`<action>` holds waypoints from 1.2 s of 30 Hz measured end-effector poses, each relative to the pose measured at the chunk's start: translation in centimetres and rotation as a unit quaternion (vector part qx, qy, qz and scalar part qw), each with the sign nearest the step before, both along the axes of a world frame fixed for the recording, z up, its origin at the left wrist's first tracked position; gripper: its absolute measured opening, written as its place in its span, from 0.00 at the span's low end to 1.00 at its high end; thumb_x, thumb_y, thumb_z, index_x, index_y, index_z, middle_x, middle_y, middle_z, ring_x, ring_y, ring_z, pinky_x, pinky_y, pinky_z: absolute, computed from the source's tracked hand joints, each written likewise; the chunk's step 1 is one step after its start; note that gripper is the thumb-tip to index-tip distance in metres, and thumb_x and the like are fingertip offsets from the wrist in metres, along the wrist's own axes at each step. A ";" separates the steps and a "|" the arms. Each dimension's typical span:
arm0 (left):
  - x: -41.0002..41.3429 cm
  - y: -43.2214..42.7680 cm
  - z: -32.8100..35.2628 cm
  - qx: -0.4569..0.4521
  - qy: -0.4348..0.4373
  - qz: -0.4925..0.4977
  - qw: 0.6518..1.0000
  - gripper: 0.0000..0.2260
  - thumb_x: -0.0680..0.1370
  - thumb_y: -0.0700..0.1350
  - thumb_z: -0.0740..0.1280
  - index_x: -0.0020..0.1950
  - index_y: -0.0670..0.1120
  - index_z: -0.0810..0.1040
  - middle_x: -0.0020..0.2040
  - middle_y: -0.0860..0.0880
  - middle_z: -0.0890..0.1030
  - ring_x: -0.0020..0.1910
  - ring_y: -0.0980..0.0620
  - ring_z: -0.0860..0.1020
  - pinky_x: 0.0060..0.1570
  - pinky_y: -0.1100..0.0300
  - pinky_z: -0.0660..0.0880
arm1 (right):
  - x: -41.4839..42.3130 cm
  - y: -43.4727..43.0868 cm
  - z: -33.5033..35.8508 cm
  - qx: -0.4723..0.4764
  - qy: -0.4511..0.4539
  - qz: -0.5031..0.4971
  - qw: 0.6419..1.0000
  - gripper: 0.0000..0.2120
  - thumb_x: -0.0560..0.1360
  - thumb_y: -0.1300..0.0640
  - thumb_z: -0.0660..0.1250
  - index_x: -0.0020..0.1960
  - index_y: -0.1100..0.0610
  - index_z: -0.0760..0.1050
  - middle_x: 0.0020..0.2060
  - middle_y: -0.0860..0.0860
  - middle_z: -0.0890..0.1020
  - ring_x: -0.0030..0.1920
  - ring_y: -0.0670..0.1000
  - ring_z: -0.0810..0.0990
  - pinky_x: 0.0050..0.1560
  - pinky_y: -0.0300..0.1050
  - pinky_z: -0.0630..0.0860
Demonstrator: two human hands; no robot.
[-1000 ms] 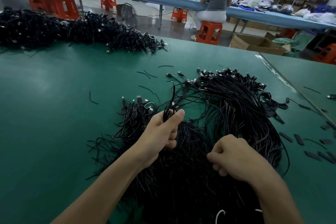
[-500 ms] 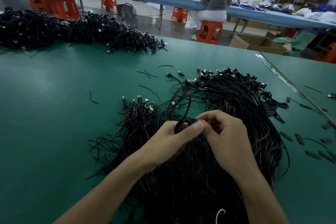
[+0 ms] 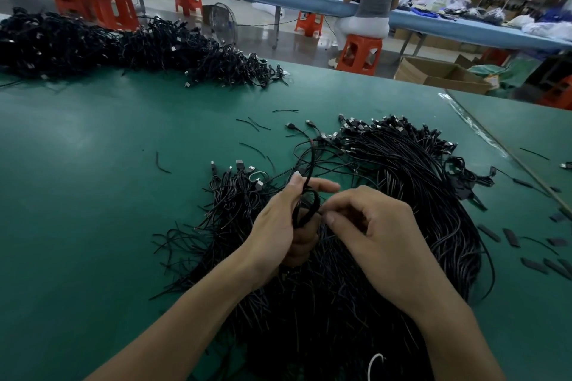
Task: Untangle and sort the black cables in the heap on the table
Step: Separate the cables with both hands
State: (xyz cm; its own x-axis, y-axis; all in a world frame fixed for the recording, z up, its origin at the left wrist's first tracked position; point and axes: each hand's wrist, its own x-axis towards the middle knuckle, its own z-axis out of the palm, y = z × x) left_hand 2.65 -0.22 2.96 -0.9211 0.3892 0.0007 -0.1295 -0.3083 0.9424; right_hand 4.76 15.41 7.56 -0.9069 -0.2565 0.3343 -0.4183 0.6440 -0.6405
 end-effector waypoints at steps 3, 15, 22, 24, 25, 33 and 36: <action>-0.1 -0.1 0.3 0.022 0.011 0.025 0.999 0.23 0.84 0.60 0.48 0.62 0.55 0.79 0.26 0.51 0.57 0.23 0.54 0.54 0.25 0.66 0.56 | 0.0 -0.6 -0.2 -0.010 0.042 -0.037 0.998 0.05 0.75 0.61 0.72 0.45 0.50 0.81 0.39 0.42 0.79 0.44 0.43 0.78 0.43 0.30 0.72; -0.3 0.9 0.4 -0.031 -0.022 0.170 0.985 0.27 0.84 0.60 0.53 0.38 0.51 0.86 0.21 0.53 0.63 0.19 0.56 0.58 0.21 0.67 0.58 | 0.5 -1.9 -1.3 0.161 0.136 0.015 0.977 0.04 0.79 0.59 0.65 0.50 0.55 0.80 0.46 0.45 0.76 0.49 0.46 0.76 0.50 0.42 0.77; -0.3 0.3 0.1 -0.093 -0.113 0.048 0.988 0.24 0.83 0.58 0.57 0.31 0.48 0.72 0.26 0.52 0.61 0.22 0.56 0.57 0.22 0.66 0.54 | 0.5 -1.4 -1.1 0.274 0.227 0.067 0.932 0.06 0.72 0.63 0.72 0.46 0.55 0.77 0.46 0.49 0.74 0.47 0.50 0.70 0.46 0.46 0.73; -0.2 0.0 0.2 -0.104 -0.157 -0.003 0.982 0.21 0.83 0.51 0.58 0.31 0.50 0.72 0.26 0.52 0.61 0.22 0.57 0.56 0.22 0.66 0.52 | 0.4 -1.4 -0.8 0.278 0.240 0.096 0.925 0.07 0.71 0.63 0.73 0.45 0.55 0.77 0.51 0.50 0.75 0.51 0.50 0.71 0.49 0.45 0.71; -0.2 -0.1 0.3 -0.102 -0.180 -0.021 0.978 0.20 0.83 0.48 0.57 0.30 0.50 0.70 0.25 0.53 0.61 0.21 0.57 0.56 0.22 0.67 0.52 | 0.3 -1.4 -0.7 0.277 0.242 0.108 0.924 0.07 0.71 0.63 0.73 0.45 0.55 0.77 0.52 0.50 0.76 0.52 0.50 0.72 0.50 0.45 0.71; -0.2 -0.2 0.6 -0.009 -0.262 -0.074 0.962 0.24 0.80 0.57 0.55 0.25 0.50 0.66 0.24 0.53 0.60 0.19 0.58 0.56 0.17 0.71 0.53 | 0.2 -1.0 -1.0 0.222 0.213 0.087 0.947 0.05 0.79 0.59 0.64 0.45 0.54 0.77 0.39 0.47 0.75 0.41 0.49 0.73 0.43 0.45 0.71; 0.0 -0.2 0.2 0.002 -0.226 -0.075 0.971 0.19 0.77 0.56 0.55 0.28 0.51 0.66 0.27 0.53 0.59 0.22 0.57 0.55 0.18 0.71 0.54 | 0.1 -0.7 -1.3 0.219 0.169 0.055 0.959 0.07 0.79 0.56 0.62 0.47 0.53 0.79 0.38 0.46 0.78 0.42 0.49 0.76 0.46 0.48 0.74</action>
